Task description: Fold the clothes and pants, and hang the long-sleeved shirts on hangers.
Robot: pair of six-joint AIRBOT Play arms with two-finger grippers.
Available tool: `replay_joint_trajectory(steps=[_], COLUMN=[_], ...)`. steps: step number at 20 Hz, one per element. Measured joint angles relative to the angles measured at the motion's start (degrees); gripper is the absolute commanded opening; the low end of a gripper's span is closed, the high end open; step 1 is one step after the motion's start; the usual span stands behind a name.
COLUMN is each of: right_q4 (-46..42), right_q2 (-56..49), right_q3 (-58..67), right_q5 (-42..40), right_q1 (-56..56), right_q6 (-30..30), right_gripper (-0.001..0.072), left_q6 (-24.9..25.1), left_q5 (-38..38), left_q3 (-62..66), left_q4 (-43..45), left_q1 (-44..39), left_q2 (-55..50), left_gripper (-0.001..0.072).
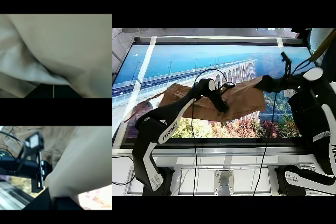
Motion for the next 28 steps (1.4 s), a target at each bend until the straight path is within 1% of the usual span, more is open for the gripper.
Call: replay_joint_trajectory(steps=[3,7,11,14,18,20,23,24,25,26,27,28], right_q4=[-6.7,-11.0,-11.5,-10.8,-9.7,-8.7,-6.9,-5.8,-4.8,-3.5,-2.5,-1.8], right_q2=[-1.1,-5.3,-12.7,-19.3,-27.3,-30.8,-35.7,-37.2,-38.3,-39.2,-39.6,-39.9], right_q3=[9.0,20.9,32.5,39.5,43.2,43.9,44.3,44.4,44.4,44.5,44.5,44.6], right_q5=[7.8,15.7,18.8,18.1,11.2,4.4,-8.2,-12.5,-16.2,-19.6,-22.4,-23.9], right_q1=[0.1,0.3,4.3,11.0,21.8,27.3,34.7,36.8,38.6,40.3,41.5,42.3], right_q6=[3.5,7.3,11.5,14.0,16.8,17.5,17.9,17.6,16.7,15.8,15.0,14.5], right_gripper=[0.0013,0.0013,0.0013,0.0013,0.0013,0.0013,0.0014,0.0027,0.0225,0.0489,0.0509,0.0508], left_q6=[-1.6,-2.6,-3.0,-3.1,-3.2,-4.0,-4.7,-5.0,-5.1,-5.5,-5.7,-6.0], left_q5=[1.1,1.7,1.9,1.9,0.7,0.1,-0.6,-0.7,-0.8,-0.8,-0.9,-1.1], left_q3=[0.1,0.1,0.1,0.1,0.1,0.0,0.0,0.0,0.0,0.0,0.0,0.0], left_q4=[-0.6,0.4,3.4,4.2,4.7,4.7,4.8,4.8,4.8,4.8,4.8,4.8], left_q1=[-0.4,2.9,9.7,15.6,21.8,24.1,26.6,27.3,28.0,28.6,29.2,29.9], left_q2=[2.8,10.1,18.1,22.4,24.9,25.4,25.7,25.8,25.8,25.8,25.9,25.9], left_gripper=[0.0019,0.0019,0.0018,0.0019,0.0019,0.0019,0.0019,0.0019,0.0019,0.0019,0.0019,0.0019])
